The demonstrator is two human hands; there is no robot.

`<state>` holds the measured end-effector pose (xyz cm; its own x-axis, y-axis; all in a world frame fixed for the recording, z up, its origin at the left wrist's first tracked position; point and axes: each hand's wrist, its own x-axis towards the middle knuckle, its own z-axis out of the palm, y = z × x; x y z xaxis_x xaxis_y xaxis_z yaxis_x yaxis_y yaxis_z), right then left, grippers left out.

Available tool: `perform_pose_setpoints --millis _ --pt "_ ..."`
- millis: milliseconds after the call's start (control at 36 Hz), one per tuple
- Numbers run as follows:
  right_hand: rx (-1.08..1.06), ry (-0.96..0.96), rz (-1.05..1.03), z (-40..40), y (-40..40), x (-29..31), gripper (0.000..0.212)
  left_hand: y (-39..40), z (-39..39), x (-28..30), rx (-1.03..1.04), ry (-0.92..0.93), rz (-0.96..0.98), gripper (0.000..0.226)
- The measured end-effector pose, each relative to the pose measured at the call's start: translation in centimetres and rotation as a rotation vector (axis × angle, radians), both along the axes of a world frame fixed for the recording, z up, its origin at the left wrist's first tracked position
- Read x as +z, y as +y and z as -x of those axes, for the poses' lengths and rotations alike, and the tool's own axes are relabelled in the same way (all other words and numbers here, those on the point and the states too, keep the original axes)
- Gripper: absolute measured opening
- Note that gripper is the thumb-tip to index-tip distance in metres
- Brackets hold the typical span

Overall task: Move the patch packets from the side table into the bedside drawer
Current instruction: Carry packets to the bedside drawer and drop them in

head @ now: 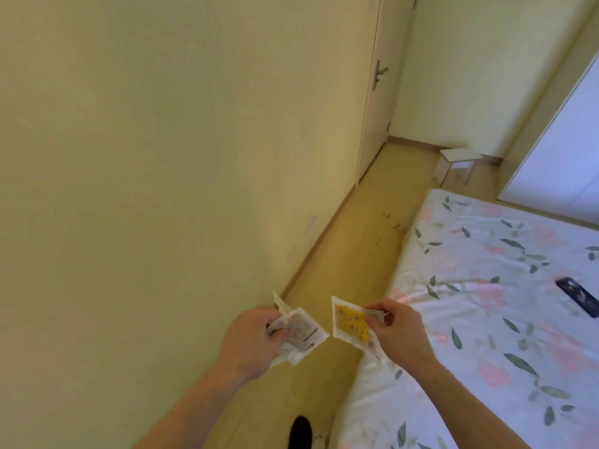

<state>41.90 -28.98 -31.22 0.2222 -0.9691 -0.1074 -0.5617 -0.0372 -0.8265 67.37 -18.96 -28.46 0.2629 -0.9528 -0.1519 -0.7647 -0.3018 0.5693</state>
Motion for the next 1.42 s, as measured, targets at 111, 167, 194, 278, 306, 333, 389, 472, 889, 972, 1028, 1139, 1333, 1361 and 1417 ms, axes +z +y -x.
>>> perform_pose_setpoints --millis 111,167,194,278,306,333,389,472,889,972,1028,1139,1333,1361,1417 --pt "-0.064 -0.009 -0.017 -2.2 -4.8 -0.1 0.013 -6.8 -2.6 0.7 -0.089 -0.025 -0.026 0.03" --pt "-0.088 -0.026 -0.017 -3.2 -7.3 0.2 0.014 -10.5 -3.6 1.2 -0.139 -0.045 -0.022 0.028" --pt "-0.104 -0.026 -0.017 -3.5 -8.7 0.4 0.012 -12.4 -4.0 1.4 -0.16 -0.057 -0.019 0.029" --pt "-0.163 -0.03 -0.022 -4.1 -12.5 1.2 0.009 -17.6 -5.0 1.6 -0.177 -0.084 0.01 0.023" --pt "-0.184 -0.034 -0.017 -4.1 -13.7 1.6 0.01 -19.3 -5.1 1.7 -0.175 -0.066 0.016 0.019" --pt "-0.207 -0.036 -0.009 -4.0 -15.0 2.1 0.011 -21.1 -5.1 1.9 -0.186 -0.049 0.022 0.017" --pt "-0.248 -0.031 0.007 -3.7 -17.7 3.0 0.011 -24.8 -5.1 2.2 -0.228 -0.028 0.029 0.016" --pt "-0.307 -0.004 0.031 -3.0 -22.0 3.7 0.012 -30.7 -5.2 2.1 -0.28 -0.022 0.032 0.017" --pt "-0.634 0.042 0.06 -1.0 -43.3 5.6 0.012 -62.2 -3.2 2.8 -0.55 0.011 0.066 0.019" --pt "-0.737 0.057 0.064 0.8 -46.3 6.2 0.013 -68.1 -0.9 3.3 -0.614 0.002 0.057 0.023" --pt "-0.795 0.064 0.068 2.2 -48.4 6.5 0.013 -71.6 1.2 3.7 -0.656 0.016 0.052 0.027" --pt "-0.892 0.071 0.056 5.4 -53.1 6.2 0.014 -79.0 5.2 3.4 -0.724 0.04 0.057 0.032" --pt "-0.954 0.068 0.025 10.3 -64.9 4.1 0.011 -91.4 10.7 2.8 -0.777 0.071 0.048 0.036" --pt "-0.949 0.073 0.016 10.9 -66.8 3.9 0.012 -93.1 11.1 2.8 -0.779 0.06 0.044 0.036" --pt "-0.937 0.084 -0.002 11.8 -70.8 3.7 0.014 -96.7 11.7 2.8 -0.782 0.047 0.039 0.036"
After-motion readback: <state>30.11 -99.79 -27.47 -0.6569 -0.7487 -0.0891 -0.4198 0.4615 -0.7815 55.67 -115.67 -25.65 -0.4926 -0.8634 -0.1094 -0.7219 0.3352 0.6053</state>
